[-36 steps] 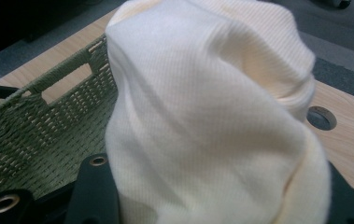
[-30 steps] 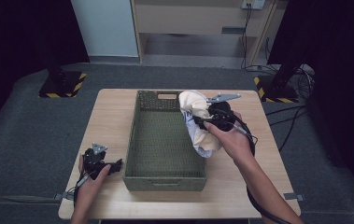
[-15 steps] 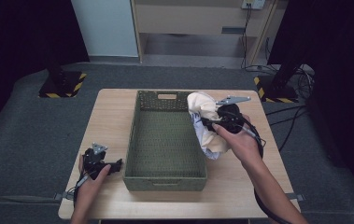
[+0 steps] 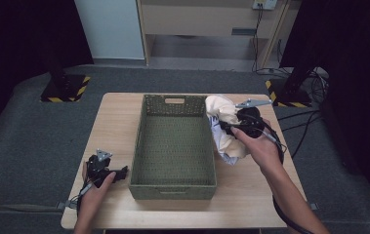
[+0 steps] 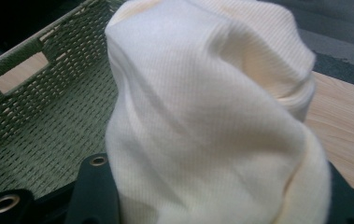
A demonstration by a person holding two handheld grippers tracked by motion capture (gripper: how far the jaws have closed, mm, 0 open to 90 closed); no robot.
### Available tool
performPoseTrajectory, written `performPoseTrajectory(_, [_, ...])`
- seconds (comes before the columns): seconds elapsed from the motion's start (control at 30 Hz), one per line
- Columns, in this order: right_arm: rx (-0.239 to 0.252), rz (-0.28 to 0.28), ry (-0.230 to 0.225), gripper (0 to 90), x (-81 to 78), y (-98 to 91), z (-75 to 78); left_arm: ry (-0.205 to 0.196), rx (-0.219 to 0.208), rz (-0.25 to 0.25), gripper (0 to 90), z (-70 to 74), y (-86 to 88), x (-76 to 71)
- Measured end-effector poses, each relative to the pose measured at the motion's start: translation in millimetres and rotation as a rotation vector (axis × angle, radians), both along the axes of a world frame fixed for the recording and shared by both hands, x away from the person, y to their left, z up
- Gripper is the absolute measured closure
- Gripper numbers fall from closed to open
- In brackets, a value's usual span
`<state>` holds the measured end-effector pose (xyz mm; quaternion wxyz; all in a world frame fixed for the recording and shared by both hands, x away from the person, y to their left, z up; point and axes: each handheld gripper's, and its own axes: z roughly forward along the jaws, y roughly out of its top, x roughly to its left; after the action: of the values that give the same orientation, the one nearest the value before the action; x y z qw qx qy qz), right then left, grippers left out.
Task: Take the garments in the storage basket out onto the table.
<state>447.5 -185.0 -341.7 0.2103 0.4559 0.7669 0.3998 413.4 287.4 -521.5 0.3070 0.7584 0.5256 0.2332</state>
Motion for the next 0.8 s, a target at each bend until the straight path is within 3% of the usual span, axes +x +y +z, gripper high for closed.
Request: performPoseTrajectory(0.8, [-0.015, -0.113, 0.017, 48.0, 29.9, -35.6, -10.4, 0.0, 0.0, 0.0, 0.0, 0.0, 0.0, 0.0])
